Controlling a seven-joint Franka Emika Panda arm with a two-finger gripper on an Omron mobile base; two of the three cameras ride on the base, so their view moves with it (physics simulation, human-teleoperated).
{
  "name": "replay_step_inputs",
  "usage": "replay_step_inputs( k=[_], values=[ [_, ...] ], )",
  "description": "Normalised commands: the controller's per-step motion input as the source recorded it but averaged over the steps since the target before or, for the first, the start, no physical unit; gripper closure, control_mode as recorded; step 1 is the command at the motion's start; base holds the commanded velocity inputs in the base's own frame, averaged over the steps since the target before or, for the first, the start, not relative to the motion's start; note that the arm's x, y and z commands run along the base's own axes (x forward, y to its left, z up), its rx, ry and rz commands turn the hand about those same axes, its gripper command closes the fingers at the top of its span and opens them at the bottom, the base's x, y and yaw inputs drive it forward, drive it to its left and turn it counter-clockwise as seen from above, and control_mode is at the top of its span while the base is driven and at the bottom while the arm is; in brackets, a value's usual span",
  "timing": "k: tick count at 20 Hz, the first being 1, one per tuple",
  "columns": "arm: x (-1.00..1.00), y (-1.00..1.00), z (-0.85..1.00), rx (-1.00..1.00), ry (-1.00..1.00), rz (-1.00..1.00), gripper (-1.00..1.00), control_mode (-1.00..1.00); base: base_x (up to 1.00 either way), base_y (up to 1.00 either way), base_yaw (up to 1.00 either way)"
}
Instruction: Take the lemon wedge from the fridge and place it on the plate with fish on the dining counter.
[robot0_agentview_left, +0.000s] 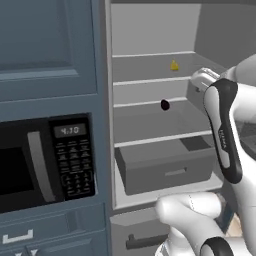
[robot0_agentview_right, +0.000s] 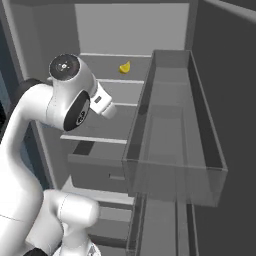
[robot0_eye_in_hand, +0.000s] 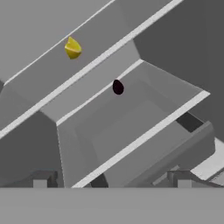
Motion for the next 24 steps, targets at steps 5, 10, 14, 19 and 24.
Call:
replay_step_inputs(
  k=[5,10,14,19,24],
  values=[
    [0.04,0.0,0.13,-0.05,-0.01,0.01,-1.0,-1.0,0.36,0.0,-0.01],
    [0.1,0.02,0.59,-0.2,0.0,0.11,-1.0,-1.0,0.0,0.0,0.0],
    [0.02,-0.02,0.51,-0.19,-0.04,0.16,-1.0,-1.0,0.0,0.0,0.0],
    [0.38,-0.02,0.02,-0.13,-0.11,0.1,-1.0,-1.0,0.0,0.0,0.0],
    [0.79,0.0,0.0,-0.11,0.0,0.0,-1.0,-1.0,0.0,0.0,0.0]
  ],
)
